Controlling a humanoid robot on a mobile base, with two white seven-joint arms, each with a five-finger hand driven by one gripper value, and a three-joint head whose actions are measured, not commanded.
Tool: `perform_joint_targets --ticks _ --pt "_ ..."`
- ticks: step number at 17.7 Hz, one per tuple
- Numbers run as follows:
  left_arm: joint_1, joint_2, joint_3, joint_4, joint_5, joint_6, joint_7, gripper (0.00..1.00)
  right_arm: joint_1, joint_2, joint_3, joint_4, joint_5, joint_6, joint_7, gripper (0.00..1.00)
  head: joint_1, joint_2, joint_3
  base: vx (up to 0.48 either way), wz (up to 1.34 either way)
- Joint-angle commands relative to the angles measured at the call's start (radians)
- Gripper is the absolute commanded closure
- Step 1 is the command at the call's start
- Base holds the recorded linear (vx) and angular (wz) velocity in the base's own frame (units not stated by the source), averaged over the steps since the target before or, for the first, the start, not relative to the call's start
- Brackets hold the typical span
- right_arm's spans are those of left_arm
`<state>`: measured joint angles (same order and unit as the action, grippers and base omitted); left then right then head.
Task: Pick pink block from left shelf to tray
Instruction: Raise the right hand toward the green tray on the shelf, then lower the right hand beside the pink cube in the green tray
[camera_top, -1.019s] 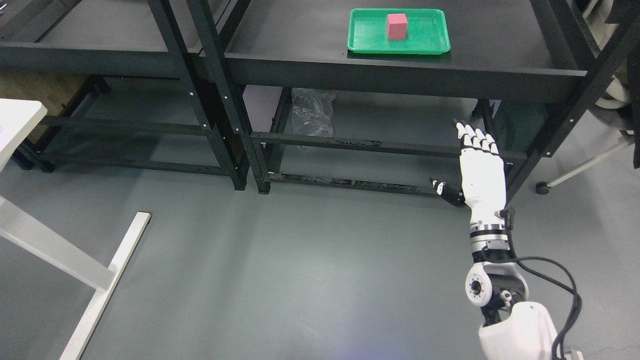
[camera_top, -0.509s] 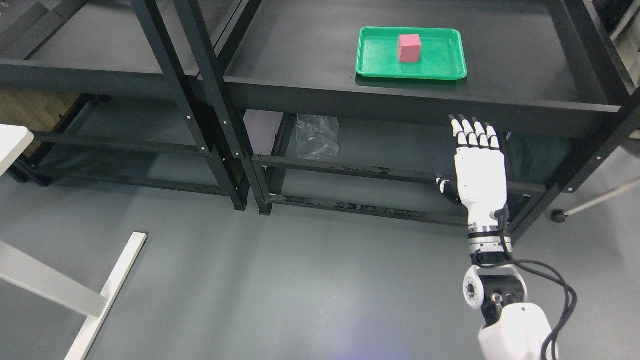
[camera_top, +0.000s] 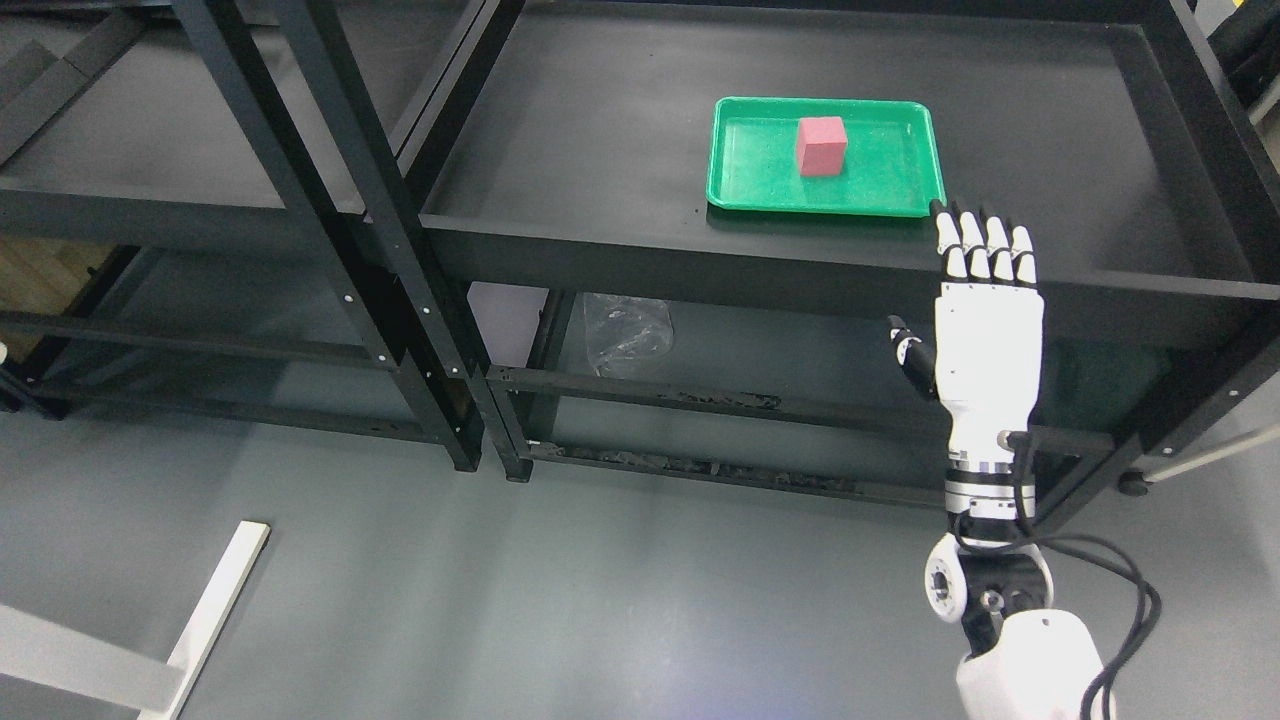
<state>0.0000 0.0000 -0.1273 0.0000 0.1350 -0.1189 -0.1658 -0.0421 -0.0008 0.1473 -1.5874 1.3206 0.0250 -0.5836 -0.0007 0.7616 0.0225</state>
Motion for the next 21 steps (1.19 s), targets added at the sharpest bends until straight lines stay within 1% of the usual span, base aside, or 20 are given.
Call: perform_joint_targets --ticks 1,6,8,10,14,15,16,21 --pt "0.020 0.017 0.000 -0.017 0.000 0.001 0.000 0.00 0.005 -0.017 0.009 -0.003 -0.035 -0.002 -0.047 0.02 0.0000 0.000 0.000 0.269 -0.02" --pt "0.020 0.017 0.000 -0.017 0.000 0.001 0.000 0.00 -0.008 -0.017 0.015 -0.002 -0.044 -0.004 -0.032 0.02 0.0000 0.000 0.000 0.241 -0.01" --pt "0.020 0.017 0.000 -0.017 0.000 0.001 0.000 0.00 -0.012 -0.017 0.015 -0.002 -0.044 -0.008 -0.001 0.02 0.0000 0.000 0.000 0.256 -0.02" --pt "0.020 0.017 0.000 -0.017 0.000 0.001 0.000 0.00 -0.018 -0.017 0.015 -0.002 -0.046 -0.013 0.078 0.02 0.0000 0.000 0.000 0.239 -0.01" --pt "0.020 0.017 0.000 -0.017 0.000 0.001 0.000 0.00 -0.044 -0.017 0.014 0.003 -0.049 -0.013 0.351 0.02 0.0000 0.000 0.000 0.257 -0.01" --pt "0.020 0.017 0.000 -0.017 0.000 0.001 0.000 0.00 -0.047 -0.017 0.012 0.004 -0.055 -0.013 0.402 0.02 0.0000 0.000 0.000 0.265 -0.03" --pt "0.020 0.017 0.000 -0.017 0.000 0.001 0.000 0.00 -0.047 -0.017 0.012 0.004 -0.076 -0.013 0.433 0.02 0.0000 0.000 0.000 0.262 -0.03" --pt "0.020 0.017 0.000 -0.017 0.000 0.001 0.000 0.00 -0.059 -0.017 0.014 0.023 -0.092 -0.026 0.447 0.02 0.0000 0.000 0.000 0.251 -0.05"
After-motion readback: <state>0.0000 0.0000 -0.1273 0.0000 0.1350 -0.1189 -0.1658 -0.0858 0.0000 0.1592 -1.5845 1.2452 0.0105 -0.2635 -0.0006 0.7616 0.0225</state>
